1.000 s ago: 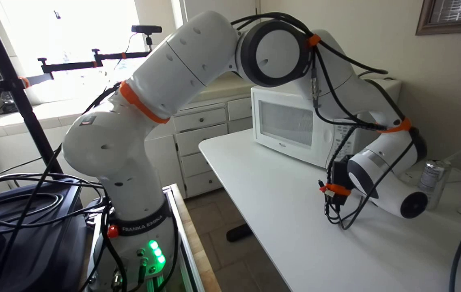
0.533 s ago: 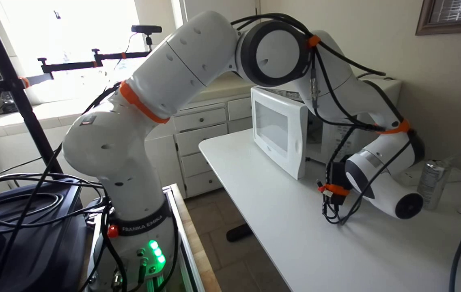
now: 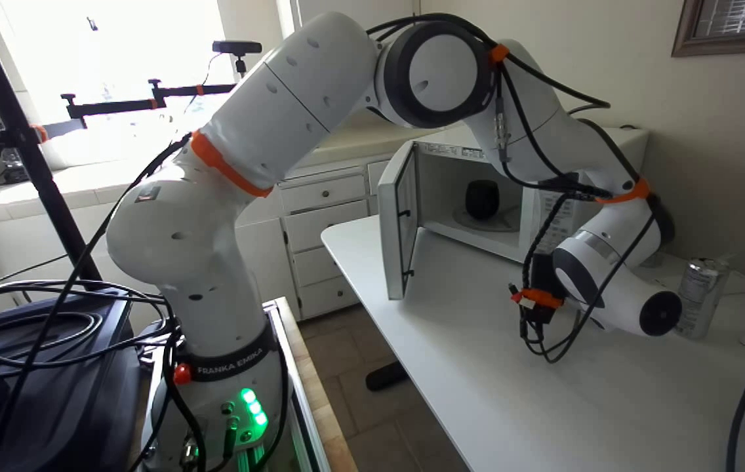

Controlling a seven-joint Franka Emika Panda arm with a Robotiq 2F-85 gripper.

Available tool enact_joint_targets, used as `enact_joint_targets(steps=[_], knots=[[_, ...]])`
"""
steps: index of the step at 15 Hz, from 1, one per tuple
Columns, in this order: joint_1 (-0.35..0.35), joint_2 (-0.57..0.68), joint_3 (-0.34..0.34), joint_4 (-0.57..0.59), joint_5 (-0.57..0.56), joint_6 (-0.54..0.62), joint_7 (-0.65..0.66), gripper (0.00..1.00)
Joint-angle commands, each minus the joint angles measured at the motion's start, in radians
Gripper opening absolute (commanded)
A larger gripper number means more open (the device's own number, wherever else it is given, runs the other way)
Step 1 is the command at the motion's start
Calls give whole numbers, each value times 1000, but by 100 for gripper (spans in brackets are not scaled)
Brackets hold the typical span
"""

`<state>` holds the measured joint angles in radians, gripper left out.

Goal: Push the bottom right rectangular button on the microwave to open it

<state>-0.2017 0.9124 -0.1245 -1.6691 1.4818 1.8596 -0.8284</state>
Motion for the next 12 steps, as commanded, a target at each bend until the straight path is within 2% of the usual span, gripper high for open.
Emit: enact_joint_targets(steps=[1,5,11,12], knots=[[67,-110,-32,-146,-102,94,50,27],[94,-221,-28,-276,-200,158,73,54],[157,-511,-17,-517,-292,322,136,99],[175,-568,-11,-561,-312,373,158,100]])
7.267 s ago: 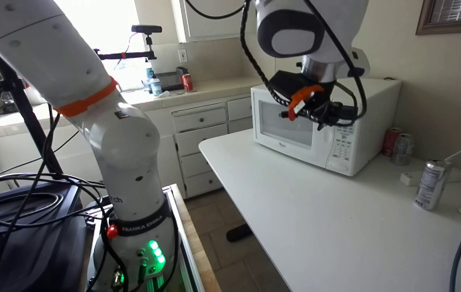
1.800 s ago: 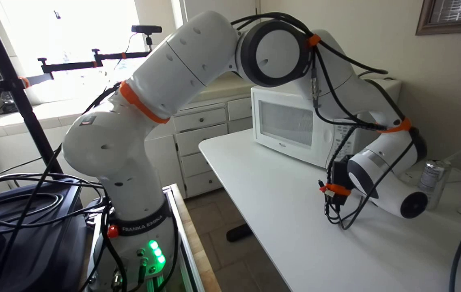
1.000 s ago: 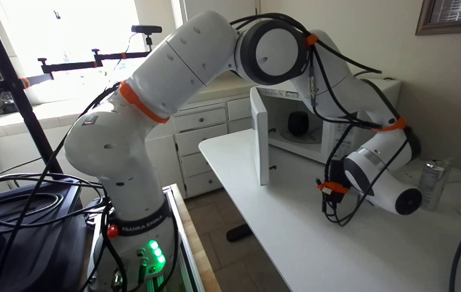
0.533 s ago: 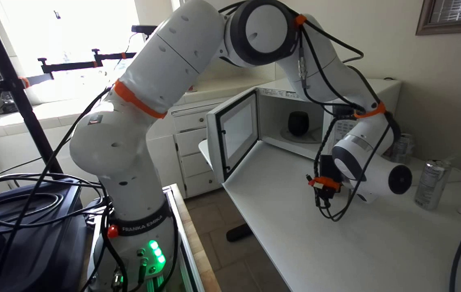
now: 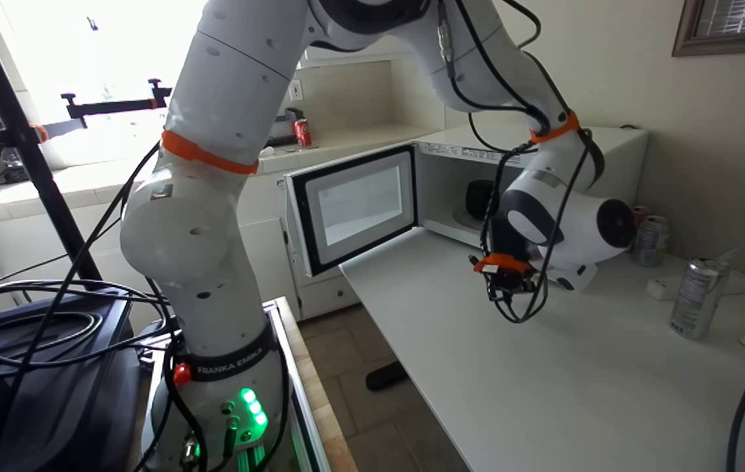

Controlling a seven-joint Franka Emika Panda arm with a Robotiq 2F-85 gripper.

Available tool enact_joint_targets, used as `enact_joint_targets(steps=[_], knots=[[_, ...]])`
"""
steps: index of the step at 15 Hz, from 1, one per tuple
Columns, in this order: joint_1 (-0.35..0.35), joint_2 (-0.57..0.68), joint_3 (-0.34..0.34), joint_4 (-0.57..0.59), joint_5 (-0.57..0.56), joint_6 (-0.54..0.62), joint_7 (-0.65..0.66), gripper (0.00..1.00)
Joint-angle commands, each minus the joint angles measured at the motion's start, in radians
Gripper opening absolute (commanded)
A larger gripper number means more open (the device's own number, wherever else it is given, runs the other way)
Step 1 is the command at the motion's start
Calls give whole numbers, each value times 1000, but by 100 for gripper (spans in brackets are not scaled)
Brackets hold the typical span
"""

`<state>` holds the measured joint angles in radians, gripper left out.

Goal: Push the bottom right rectangular button on the microwave to open it

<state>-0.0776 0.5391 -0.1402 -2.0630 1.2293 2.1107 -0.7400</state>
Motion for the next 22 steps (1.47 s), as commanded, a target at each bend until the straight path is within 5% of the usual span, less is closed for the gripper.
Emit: enact_joint_targets(steps=[1,9,17,18,22], knots=[[69,-250,12,-204,-81,173,102,100],[146,-639,134,-470,-382,427,525,100],[156,-981,166,-676,-512,356,547,100],[163,-880,157,-606,-486,395,547,100],[169,-961,153,-658,-503,377,548,100]])
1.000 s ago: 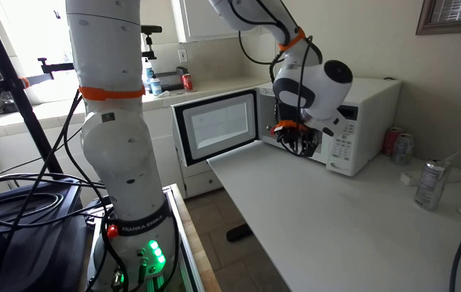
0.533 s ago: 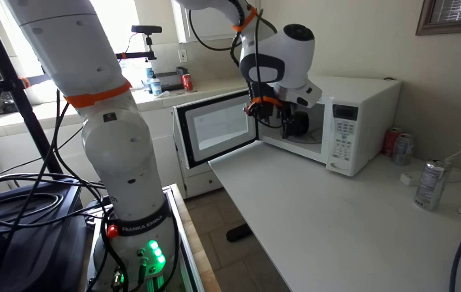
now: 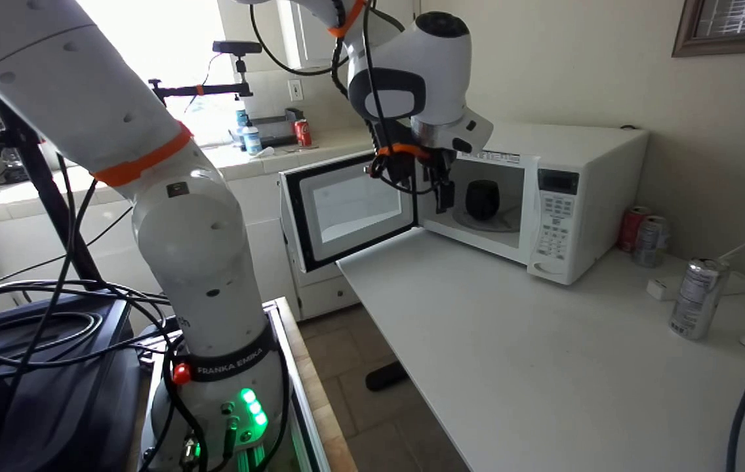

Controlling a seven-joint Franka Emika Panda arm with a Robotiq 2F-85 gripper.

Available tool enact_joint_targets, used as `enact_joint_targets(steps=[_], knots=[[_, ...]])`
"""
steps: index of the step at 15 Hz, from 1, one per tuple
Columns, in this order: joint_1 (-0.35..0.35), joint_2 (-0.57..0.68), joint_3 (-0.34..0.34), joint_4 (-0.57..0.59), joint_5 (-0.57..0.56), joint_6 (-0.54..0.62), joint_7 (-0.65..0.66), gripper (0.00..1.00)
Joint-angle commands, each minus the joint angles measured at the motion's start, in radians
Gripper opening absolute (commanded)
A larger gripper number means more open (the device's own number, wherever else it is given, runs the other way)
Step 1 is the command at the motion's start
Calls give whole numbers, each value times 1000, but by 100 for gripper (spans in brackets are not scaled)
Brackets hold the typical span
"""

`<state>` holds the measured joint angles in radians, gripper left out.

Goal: Push the bottom right rectangular button on the microwave to open it

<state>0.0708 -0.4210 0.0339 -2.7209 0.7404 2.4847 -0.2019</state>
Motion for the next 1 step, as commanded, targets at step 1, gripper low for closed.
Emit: enact_joint_targets(steps=[1], knots=[[20,-3,-21,-3,-15,3,9,100]])
